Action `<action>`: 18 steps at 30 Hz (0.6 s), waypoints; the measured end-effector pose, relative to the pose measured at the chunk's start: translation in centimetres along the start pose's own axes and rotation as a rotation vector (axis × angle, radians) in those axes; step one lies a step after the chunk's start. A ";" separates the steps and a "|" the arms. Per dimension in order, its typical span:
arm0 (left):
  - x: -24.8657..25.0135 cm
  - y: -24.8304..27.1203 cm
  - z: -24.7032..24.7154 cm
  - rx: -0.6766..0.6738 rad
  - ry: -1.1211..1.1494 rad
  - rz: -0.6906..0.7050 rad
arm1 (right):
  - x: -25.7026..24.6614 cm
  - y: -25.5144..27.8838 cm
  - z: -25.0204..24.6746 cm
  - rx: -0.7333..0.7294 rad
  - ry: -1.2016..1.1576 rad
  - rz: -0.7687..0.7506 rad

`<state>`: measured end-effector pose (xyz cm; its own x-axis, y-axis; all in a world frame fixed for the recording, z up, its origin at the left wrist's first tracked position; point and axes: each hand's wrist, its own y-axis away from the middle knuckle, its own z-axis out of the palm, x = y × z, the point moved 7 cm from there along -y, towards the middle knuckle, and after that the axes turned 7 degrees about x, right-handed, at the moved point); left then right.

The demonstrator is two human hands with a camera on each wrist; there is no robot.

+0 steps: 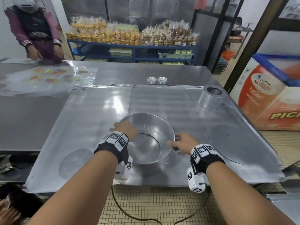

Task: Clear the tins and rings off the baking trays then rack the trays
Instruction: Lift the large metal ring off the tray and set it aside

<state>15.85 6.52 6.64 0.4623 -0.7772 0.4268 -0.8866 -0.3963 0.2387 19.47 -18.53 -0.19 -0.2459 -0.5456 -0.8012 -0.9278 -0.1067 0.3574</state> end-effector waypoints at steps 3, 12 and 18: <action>5.8 0.7 0.2 -0.006 -0.097 0.160 | 0.7 -0.2 -1.9 -0.062 0.167 0.037; 24.6 4.8 9.4 -0.213 -0.142 0.491 | 7.0 -1.0 -15.5 0.074 0.584 0.157; 31.7 5.1 18.4 -0.334 -0.270 0.543 | 13.3 -2.3 -25.8 0.159 0.770 0.285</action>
<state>25.68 -29.12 5.31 -0.1042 -0.9345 0.3403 -0.9187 0.2215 0.3270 25.54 -46.96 0.75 -0.2704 -0.9555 -0.1177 -0.9018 0.2086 0.3784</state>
